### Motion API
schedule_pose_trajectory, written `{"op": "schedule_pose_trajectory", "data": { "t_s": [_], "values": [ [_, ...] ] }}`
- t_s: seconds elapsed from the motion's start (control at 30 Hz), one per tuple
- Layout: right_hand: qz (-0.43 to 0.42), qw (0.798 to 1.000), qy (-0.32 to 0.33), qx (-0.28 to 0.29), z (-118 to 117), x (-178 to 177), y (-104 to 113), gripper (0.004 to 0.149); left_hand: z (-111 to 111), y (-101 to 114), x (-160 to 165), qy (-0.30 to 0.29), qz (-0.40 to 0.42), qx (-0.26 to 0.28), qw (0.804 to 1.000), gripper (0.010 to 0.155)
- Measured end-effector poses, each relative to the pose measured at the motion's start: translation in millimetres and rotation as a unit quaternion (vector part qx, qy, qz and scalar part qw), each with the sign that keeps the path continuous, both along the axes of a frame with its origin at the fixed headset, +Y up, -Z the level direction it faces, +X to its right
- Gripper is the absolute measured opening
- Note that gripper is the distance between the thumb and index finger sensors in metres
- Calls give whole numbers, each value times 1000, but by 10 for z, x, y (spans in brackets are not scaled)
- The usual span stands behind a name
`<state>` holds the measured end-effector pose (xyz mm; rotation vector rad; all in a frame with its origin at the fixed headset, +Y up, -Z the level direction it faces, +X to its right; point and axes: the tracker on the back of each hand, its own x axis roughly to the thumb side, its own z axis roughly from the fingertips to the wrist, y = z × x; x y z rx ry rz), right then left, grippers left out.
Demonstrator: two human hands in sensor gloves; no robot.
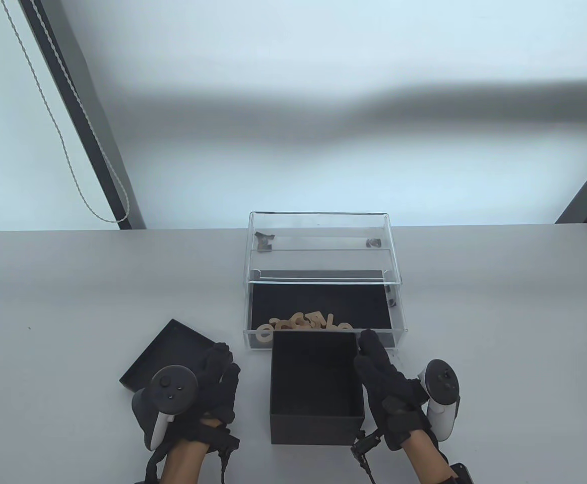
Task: Pour number blocks into a drawer
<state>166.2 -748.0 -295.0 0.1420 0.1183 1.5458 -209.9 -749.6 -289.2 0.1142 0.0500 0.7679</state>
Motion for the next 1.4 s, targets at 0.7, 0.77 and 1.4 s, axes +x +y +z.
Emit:
{"op": "schedule_pose_trajectory", "data": {
  "t_s": [0.7,0.77,1.4],
  "values": [
    [-1,1000,1,0,6,-7,-2,75,-86,-281,0,11,-172,-136,975,66],
    [0,1000,2,0,6,-13,-8,75,-89,-283,22,16,-195,-134,972,65],
    [0,1000,3,-2,8,-19,-12,75,-130,-272,41,50,-269,-131,953,43]
  ]
}}
